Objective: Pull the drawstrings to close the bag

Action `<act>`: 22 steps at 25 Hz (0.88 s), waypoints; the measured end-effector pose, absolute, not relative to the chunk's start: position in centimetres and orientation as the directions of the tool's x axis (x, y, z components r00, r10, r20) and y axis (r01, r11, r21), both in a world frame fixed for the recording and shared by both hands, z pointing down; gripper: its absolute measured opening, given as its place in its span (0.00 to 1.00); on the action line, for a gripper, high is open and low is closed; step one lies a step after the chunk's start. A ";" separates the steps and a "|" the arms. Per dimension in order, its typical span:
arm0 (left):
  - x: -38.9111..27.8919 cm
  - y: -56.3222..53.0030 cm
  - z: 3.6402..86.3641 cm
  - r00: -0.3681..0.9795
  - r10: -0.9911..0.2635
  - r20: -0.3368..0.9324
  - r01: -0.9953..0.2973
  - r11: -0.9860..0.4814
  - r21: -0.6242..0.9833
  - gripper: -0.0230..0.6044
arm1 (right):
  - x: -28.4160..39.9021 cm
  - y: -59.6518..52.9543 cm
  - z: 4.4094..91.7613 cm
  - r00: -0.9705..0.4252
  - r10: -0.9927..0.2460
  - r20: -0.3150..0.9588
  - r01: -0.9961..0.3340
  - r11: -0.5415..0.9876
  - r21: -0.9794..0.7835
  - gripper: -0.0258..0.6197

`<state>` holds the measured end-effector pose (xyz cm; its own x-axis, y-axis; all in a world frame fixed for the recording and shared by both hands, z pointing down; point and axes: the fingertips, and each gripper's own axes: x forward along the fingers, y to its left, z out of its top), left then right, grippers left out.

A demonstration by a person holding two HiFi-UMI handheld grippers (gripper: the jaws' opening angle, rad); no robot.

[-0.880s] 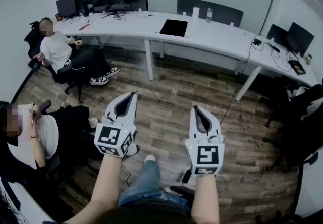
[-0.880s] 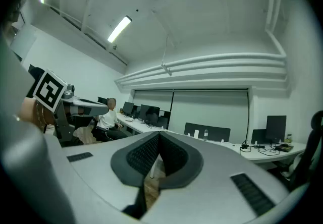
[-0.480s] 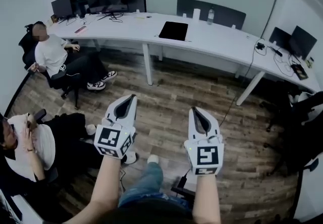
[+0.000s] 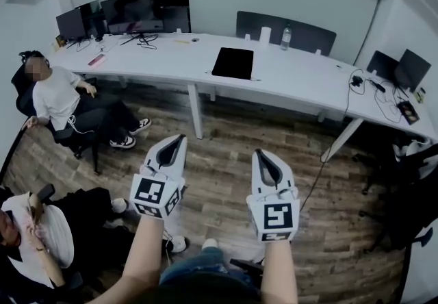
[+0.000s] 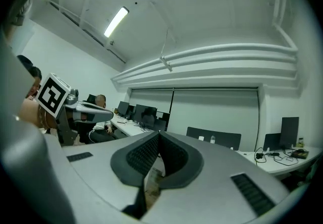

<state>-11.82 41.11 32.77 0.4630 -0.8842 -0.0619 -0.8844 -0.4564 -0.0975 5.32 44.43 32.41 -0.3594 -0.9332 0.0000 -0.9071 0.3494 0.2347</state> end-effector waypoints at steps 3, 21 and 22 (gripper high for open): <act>-12.6 37.3 32.3 0.479 -0.875 -0.064 -0.875 -0.471 -0.111 0.03 | 4.2 40.9 32.1 -0.340 -0.941 -0.013 -0.915 0.327 0.235 0.03; -12.6 21.0 35.0 0.468 -0.883 -0.024 -0.881 -0.465 -0.083 0.03 | 6.3 24.2 34.5 -0.318 -0.948 0.007 -0.932 0.314 0.182 0.03; -12.4 19.8 35.1 0.464 -0.885 -0.022 -0.883 -0.461 -0.083 0.03 | 6.6 22.9 34.4 -0.322 -0.947 0.005 -0.931 0.317 0.180 0.03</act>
